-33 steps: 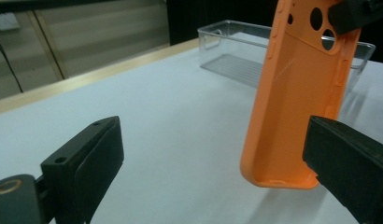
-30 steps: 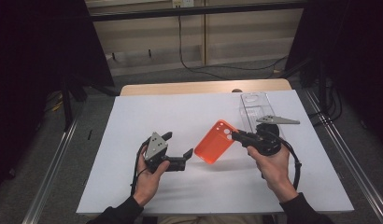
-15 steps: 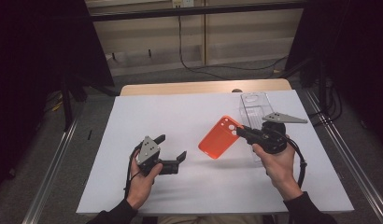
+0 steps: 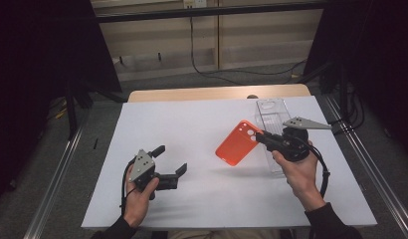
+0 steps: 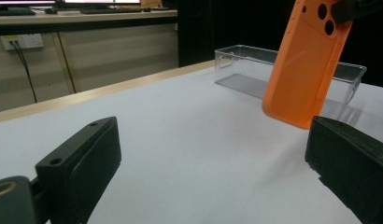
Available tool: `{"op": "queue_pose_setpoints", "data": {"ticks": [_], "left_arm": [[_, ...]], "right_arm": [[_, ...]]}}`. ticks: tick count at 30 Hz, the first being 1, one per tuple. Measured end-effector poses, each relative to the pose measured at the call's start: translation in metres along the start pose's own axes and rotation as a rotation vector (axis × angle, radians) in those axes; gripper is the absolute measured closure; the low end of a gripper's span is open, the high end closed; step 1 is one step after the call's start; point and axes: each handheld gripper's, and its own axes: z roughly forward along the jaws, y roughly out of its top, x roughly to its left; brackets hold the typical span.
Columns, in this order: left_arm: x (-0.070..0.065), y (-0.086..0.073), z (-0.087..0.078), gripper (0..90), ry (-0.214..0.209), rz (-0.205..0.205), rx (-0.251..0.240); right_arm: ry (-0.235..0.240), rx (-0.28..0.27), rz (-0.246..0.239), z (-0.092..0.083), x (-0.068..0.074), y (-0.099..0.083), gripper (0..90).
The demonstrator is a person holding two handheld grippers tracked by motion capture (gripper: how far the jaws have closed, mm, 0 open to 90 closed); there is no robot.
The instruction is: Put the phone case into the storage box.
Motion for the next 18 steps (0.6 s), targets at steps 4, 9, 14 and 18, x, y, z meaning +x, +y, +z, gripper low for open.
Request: {"op": "queue_pose_setpoints", "data": {"ticks": [4, 9, 14, 18], "left_arm": [[0.007, -0.005, -0.007, 2.9, 0.032, -0.008, 0.007], [0.014, -0.008, -0.018, 3.2, 0.068, -0.012, 0.014], [0.02, -0.013, -0.03, 3.0, 0.121, -0.032, 0.013], [0.021, -0.018, -0.036, 3.0, 0.153, -0.046, 0.014]], "right_arm": [[-0.012, -0.011, -0.01, -0.002, -0.003, 0.004, 80.4], [-0.026, -0.012, -0.021, -0.001, -0.007, 0.006, 80.3], [-0.041, -0.013, -0.033, -0.002, -0.011, 0.01, 80.4], [-0.05, -0.017, -0.034, -0.003, -0.014, 0.014, 80.4]]}}
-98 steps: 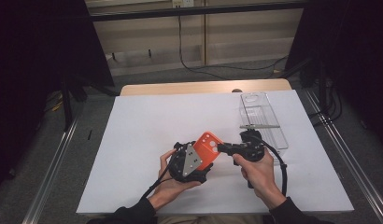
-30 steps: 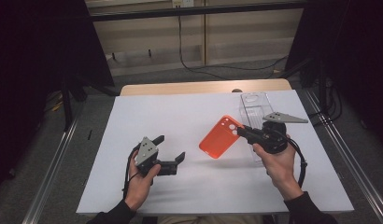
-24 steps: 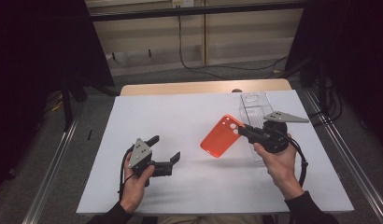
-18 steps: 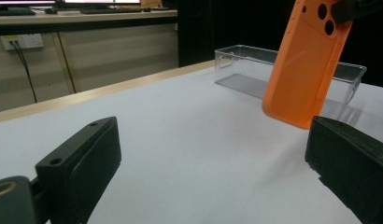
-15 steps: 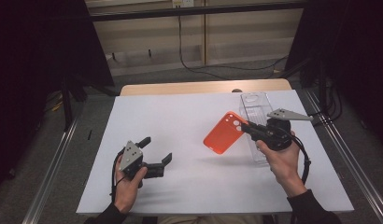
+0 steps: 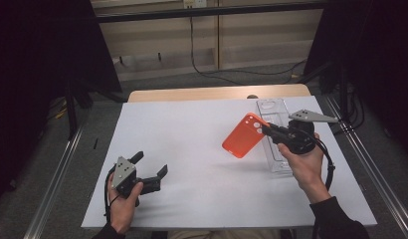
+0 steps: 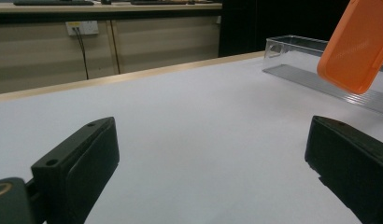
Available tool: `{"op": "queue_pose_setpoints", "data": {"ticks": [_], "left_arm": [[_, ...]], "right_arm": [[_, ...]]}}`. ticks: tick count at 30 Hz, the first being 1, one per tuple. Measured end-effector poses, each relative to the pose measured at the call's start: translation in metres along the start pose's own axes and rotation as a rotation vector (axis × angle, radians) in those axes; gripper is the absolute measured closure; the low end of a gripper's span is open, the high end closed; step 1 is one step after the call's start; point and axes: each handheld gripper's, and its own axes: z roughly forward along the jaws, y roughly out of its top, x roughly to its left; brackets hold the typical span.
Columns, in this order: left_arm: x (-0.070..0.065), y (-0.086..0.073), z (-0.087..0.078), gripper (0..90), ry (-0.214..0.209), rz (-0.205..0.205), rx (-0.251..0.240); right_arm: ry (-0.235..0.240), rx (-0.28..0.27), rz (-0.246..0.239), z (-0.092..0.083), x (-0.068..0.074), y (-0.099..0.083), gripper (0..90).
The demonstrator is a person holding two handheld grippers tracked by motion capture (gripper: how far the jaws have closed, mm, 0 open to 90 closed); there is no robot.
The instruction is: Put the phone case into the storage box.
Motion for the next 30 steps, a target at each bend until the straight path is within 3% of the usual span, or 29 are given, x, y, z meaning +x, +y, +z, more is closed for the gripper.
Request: {"op": "queue_pose_setpoints", "data": {"ticks": [12, 18, 23, 30], "left_arm": [[0.0, -0.004, -0.018, 2.9, 0.023, 0.018, -0.012], [0.002, -0.004, -0.019, 2.9, 0.014, 0.016, -0.026], [0.001, -0.005, -0.018, 2.9, 0.004, -0.009, -0.024], [0.0, -0.004, -0.018, 3.0, 0.008, -0.002, -0.03]], "right_arm": [[-0.042, -0.02, -0.026, -0.007, -0.01, 0.014, 80.4], [-0.061, -0.024, -0.033, -0.009, -0.017, 0.018, 80.4], [-0.064, -0.028, -0.037, -0.011, -0.022, 0.021, 80.3], [-0.076, -0.036, -0.028, -0.012, -0.031, 0.025, 80.4]]}}
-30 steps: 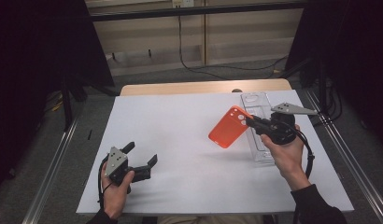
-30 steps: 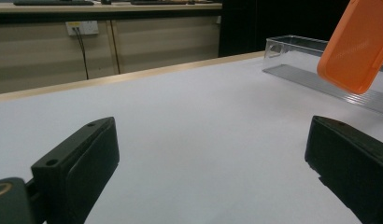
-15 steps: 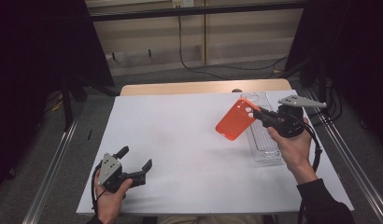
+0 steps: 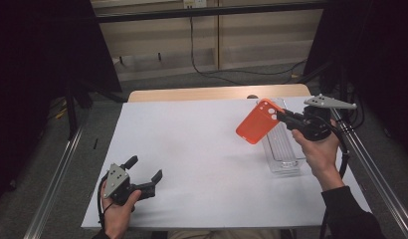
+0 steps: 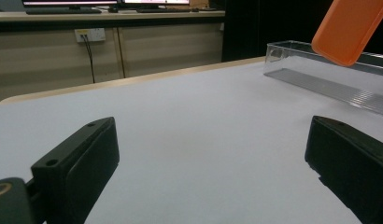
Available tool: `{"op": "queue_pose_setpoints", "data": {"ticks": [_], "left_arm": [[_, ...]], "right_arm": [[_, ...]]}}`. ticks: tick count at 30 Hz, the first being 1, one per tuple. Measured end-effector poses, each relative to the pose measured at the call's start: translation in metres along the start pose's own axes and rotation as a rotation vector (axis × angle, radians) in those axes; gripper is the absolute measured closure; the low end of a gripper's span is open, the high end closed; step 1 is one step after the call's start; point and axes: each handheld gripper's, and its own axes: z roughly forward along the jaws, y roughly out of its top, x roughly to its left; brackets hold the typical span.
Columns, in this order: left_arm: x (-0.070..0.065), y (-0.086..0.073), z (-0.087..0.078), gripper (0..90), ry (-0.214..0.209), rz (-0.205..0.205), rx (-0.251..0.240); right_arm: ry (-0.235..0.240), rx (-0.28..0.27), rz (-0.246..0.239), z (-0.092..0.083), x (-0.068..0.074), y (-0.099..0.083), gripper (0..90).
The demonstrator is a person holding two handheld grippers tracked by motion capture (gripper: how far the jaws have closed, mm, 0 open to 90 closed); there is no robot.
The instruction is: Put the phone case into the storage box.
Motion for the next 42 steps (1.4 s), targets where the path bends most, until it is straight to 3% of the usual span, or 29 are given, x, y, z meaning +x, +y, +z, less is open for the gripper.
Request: {"op": "queue_pose_setpoints", "data": {"ticks": [12, 23, 42], "left_arm": [[-0.001, -0.001, 0.001, 3.1, -0.007, -0.01, 0.016], [-0.001, -0.001, 0.001, 3.1, -0.005, -0.005, 0.018], [0.002, -0.002, 0.002, 3.2, -0.006, 0.004, 0.035]], "right_arm": [[-0.028, -0.017, 0.01, 0.005, -0.012, 0.011, 80.3], [-0.054, -0.047, 0.05, 0.009, -0.024, 0.017, 80.3], [-0.144, -0.054, 0.043, 0.013, -0.053, 0.032, 80.3]]}}
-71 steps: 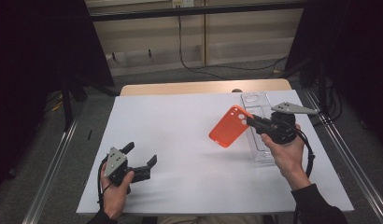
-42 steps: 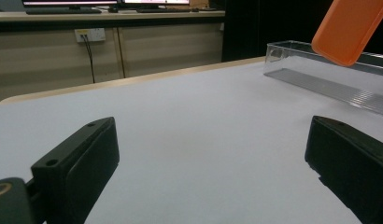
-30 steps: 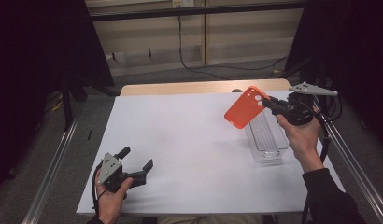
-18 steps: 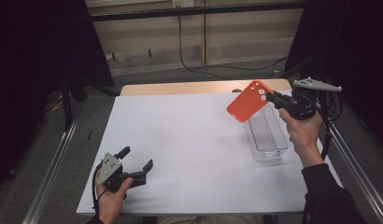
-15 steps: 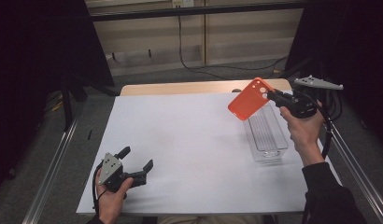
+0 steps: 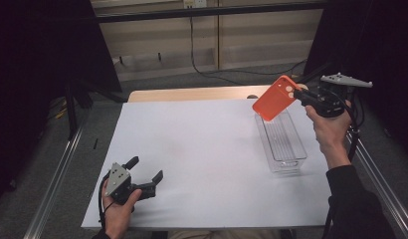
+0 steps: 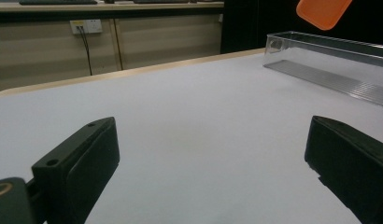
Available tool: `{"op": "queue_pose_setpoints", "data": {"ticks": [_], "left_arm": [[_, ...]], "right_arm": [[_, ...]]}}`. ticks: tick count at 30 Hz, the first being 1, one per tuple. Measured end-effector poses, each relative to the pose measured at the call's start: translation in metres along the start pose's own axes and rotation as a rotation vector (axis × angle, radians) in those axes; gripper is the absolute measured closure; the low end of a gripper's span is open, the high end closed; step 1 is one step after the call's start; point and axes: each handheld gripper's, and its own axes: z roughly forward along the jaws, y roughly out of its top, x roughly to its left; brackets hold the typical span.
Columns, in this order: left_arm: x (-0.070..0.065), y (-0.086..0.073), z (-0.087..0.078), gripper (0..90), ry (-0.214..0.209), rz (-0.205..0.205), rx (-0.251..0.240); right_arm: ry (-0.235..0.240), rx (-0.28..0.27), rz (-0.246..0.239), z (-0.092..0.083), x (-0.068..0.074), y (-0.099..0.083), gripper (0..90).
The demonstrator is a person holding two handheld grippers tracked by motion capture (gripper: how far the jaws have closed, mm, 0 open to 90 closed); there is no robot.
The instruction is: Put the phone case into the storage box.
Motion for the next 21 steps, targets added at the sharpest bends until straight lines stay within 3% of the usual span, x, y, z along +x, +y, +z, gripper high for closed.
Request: {"op": "queue_pose_setpoints", "data": {"ticks": [13, 21], "left_arm": [[0.0, -0.001, 0.001, 3.2, -0.005, -0.006, 0.006], [0.0, -0.001, 0.001, 3.2, -0.003, -0.006, 0.007]], "right_arm": [[-0.03, 0.033, -0.023, 0.013, -0.012, 0.001, 80.3], [-0.037, 0.047, -0.076, 0.017, -0.017, 0.009, 80.3]]}}
